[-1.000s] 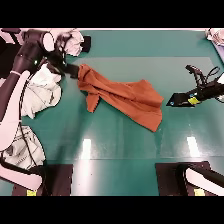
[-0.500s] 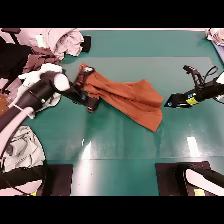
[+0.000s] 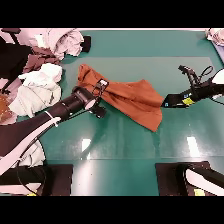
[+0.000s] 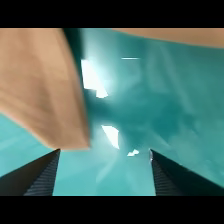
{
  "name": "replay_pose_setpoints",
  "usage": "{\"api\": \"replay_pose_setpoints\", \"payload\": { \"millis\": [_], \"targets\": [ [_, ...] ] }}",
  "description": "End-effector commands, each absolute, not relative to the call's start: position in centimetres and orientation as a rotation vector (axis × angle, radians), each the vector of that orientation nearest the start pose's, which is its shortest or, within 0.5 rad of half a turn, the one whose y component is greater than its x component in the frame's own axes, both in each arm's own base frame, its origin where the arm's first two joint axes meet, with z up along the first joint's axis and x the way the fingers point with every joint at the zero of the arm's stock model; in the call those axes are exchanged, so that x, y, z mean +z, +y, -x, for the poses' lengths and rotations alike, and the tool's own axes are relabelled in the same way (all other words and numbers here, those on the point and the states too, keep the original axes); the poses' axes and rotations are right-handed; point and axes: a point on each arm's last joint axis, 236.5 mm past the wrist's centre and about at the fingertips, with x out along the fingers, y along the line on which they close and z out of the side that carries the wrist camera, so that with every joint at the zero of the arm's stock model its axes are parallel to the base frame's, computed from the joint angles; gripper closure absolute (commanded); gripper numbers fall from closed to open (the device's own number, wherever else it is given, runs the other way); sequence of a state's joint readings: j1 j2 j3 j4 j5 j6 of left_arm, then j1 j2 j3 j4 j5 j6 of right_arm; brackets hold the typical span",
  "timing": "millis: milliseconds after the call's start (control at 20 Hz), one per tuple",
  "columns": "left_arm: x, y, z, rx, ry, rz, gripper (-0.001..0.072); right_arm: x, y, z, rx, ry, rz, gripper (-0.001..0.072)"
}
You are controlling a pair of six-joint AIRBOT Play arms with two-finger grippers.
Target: Fold the shirts.
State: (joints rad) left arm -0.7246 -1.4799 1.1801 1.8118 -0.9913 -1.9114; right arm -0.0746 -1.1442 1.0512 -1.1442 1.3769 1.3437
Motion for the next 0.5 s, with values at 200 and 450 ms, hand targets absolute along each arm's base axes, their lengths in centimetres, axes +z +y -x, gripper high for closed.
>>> {"api": "replay_pose_setpoints", "payload": {
  "millis": [200,450],
  "targets": [
    [-6.7,-22.0,-37.9,-0.174,1.111,-0.510,0.0224,2.8,7.4,-30.5,0.383,1.406,-0.240,0.0090],
    [-5.3,-24.3,-39.8,-0.235,1.011,-0.471,0.0682,2.8,7.4,-30.5,0.384,1.408,-0.239,0.0090]
  ]
}}
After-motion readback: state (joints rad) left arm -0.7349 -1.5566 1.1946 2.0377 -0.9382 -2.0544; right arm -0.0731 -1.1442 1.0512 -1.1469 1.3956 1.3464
